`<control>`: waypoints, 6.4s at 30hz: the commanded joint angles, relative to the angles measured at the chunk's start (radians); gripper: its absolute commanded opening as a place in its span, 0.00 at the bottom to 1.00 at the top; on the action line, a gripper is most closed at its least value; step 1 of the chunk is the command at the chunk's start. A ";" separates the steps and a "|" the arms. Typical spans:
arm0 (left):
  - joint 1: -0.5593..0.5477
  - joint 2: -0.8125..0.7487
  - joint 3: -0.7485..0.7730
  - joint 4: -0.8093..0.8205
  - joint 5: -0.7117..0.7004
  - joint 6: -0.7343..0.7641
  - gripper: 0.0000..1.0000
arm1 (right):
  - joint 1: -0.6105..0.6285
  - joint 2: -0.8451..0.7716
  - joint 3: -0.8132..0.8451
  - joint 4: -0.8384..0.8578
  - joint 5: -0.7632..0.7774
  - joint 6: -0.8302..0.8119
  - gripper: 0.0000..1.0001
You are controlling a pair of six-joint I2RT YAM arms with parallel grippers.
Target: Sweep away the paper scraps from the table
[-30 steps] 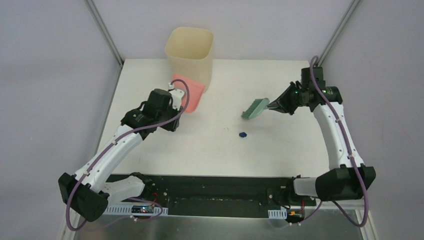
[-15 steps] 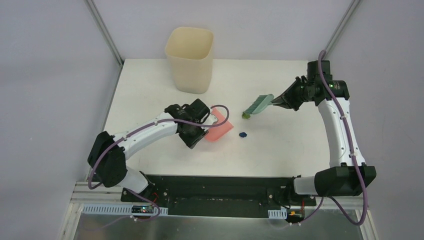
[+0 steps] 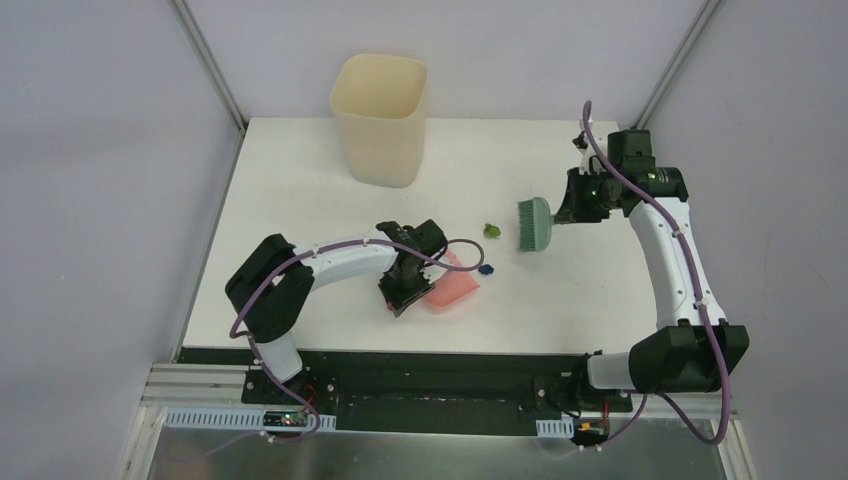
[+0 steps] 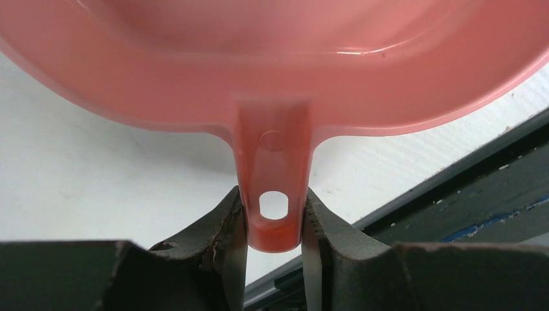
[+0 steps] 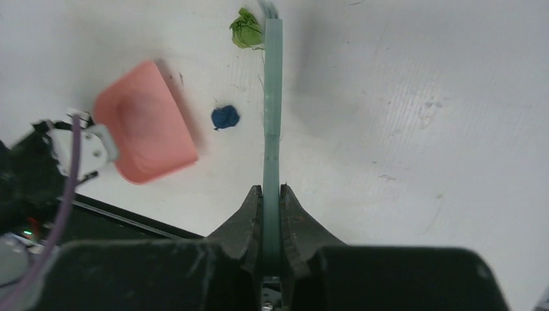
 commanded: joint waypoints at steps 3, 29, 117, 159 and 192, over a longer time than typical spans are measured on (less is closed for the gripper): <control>-0.017 -0.037 -0.029 0.107 0.006 0.001 0.30 | -0.001 -0.036 -0.005 0.066 -0.015 -0.319 0.00; -0.054 -0.228 -0.078 0.139 -0.055 0.039 0.00 | 0.232 0.162 0.137 0.230 0.407 -0.504 0.00; -0.100 0.133 0.187 -0.139 -0.046 0.060 0.00 | 0.416 0.174 -0.060 0.048 0.006 -0.175 0.00; -0.071 -0.106 0.139 -0.105 -0.249 -0.008 0.00 | -0.212 -0.223 -0.287 0.105 -0.537 -0.061 0.00; 0.268 0.227 1.261 -0.397 -0.441 0.111 0.00 | -0.352 -0.312 -0.679 0.511 -0.943 0.129 0.00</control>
